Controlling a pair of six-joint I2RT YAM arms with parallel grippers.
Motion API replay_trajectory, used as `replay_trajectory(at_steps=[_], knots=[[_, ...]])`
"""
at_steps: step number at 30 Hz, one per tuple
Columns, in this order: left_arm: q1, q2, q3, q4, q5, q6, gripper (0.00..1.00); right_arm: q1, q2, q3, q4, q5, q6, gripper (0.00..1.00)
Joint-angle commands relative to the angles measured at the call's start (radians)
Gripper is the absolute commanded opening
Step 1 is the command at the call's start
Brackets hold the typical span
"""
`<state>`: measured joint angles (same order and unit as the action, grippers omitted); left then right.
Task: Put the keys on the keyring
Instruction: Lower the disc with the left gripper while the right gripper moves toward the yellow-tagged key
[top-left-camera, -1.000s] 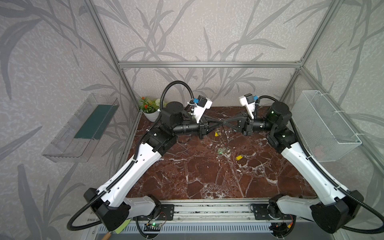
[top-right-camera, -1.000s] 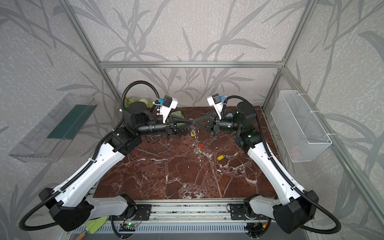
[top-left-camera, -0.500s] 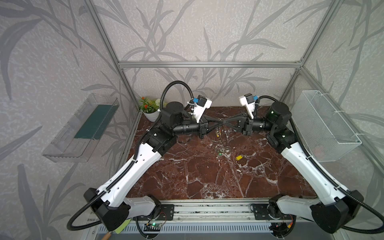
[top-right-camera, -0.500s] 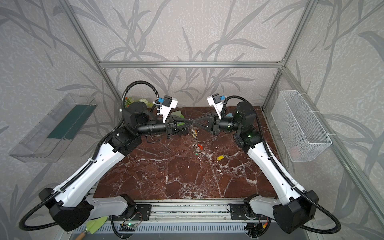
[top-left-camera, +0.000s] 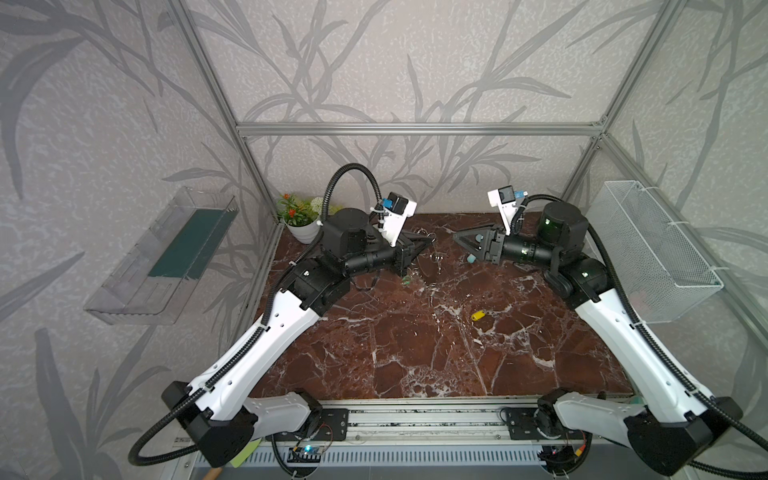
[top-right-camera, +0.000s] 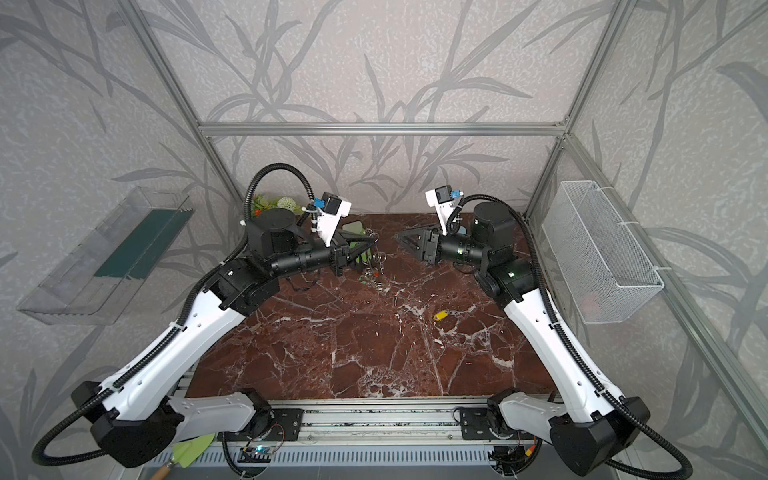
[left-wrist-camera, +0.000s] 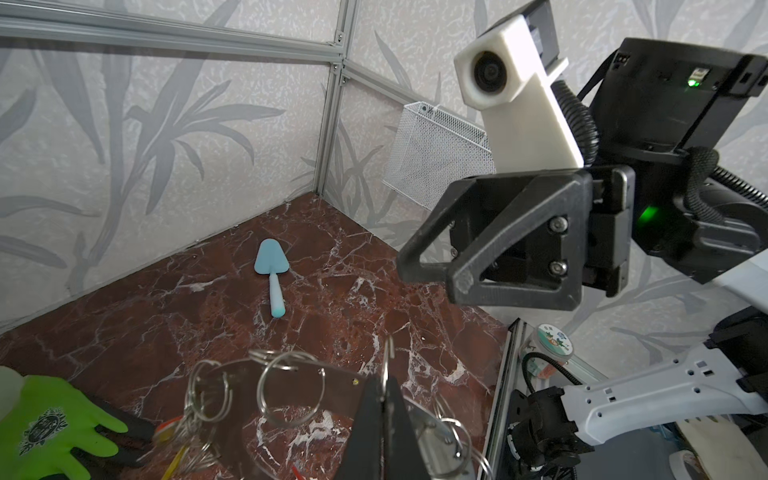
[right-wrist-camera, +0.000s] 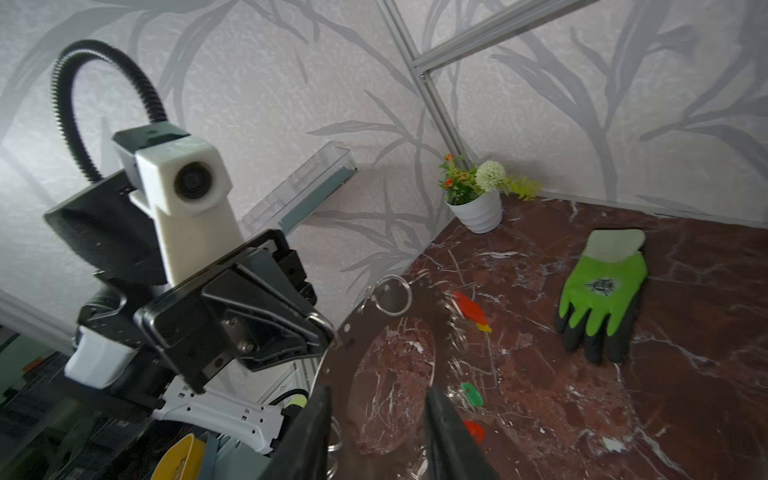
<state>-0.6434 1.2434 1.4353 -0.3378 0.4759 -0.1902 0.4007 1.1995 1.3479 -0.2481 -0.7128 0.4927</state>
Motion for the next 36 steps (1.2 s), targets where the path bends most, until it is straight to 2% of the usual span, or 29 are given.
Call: replay_trajectory(at_steps=[1,5,16,20,26,32,36], knots=[[-0.014,-0.007,0.008,-0.029,-0.08,0.089,0.0,-0.002,-0.025,-0.019,-0.111,0.182,-0.025,0.49],[-0.033,-0.026,-0.052,-0.017,-0.151,0.144,0.0,-0.004,-0.025,-0.038,-0.193,0.274,-0.031,0.7],[-0.074,-0.036,-0.238,0.052,-0.18,0.324,0.0,-0.006,-0.048,-0.189,-0.282,0.435,0.022,0.99],[-0.084,-0.035,-0.31,0.076,-0.193,0.387,0.0,-0.012,-0.052,-0.247,-0.285,0.483,0.056,0.99],[-0.095,-0.014,-0.392,0.07,-0.226,0.455,0.0,-0.02,-0.03,-0.299,-0.264,0.496,0.07,0.99],[-0.098,0.039,-0.428,0.045,-0.243,0.451,0.0,-0.042,-0.02,-0.34,-0.256,0.498,0.07,0.99],[-0.099,0.063,-0.445,0.063,-0.234,0.426,0.0,-0.069,-0.011,-0.346,-0.317,0.538,0.07,0.99]])
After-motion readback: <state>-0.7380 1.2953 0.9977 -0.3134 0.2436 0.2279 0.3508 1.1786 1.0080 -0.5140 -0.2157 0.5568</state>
